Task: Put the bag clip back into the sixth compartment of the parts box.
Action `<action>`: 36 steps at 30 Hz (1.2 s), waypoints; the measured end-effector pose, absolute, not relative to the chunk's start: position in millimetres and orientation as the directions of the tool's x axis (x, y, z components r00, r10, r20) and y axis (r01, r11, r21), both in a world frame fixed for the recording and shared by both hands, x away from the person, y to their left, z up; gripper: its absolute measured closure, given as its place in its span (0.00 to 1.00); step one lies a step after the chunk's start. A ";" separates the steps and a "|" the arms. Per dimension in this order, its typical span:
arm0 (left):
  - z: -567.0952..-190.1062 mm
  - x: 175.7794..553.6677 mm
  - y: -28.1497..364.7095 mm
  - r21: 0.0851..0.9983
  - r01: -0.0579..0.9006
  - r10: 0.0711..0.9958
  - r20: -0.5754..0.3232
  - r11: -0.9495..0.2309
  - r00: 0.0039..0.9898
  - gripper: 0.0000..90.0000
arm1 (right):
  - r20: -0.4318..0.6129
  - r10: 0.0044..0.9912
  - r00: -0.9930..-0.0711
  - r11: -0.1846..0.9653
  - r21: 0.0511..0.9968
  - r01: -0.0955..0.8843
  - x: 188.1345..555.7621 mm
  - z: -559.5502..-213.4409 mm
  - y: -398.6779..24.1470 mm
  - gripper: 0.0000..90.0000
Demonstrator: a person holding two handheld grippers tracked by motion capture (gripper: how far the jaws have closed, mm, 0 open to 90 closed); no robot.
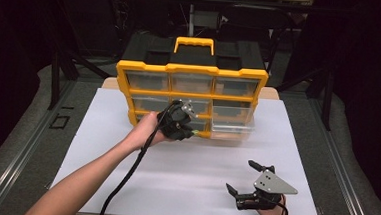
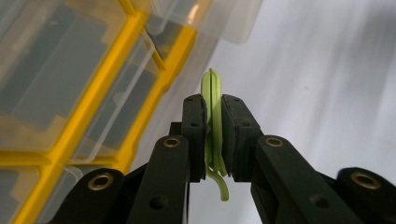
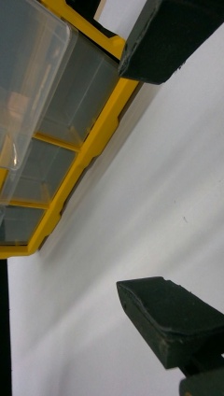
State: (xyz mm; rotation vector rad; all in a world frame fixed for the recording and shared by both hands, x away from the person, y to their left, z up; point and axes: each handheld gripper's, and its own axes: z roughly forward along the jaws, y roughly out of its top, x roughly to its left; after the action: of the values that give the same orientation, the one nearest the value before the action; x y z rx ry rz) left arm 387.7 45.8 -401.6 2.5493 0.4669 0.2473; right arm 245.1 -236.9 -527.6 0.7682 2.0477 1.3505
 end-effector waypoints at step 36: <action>-356.3 400.7 36.1 0.546 0.229 0.344 0.118 -0.806 0.932 0.89 | -0.143 0.726 -0.673 0.325 0.934 0.151 244.3 -526.6 -239.8 0.00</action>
State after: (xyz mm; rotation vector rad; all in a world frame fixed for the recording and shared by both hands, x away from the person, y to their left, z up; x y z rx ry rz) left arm 400.7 36.1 -356.3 2.5427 0.4081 0.2850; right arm 244.3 -239.8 -526.6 0.7691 2.0399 1.3513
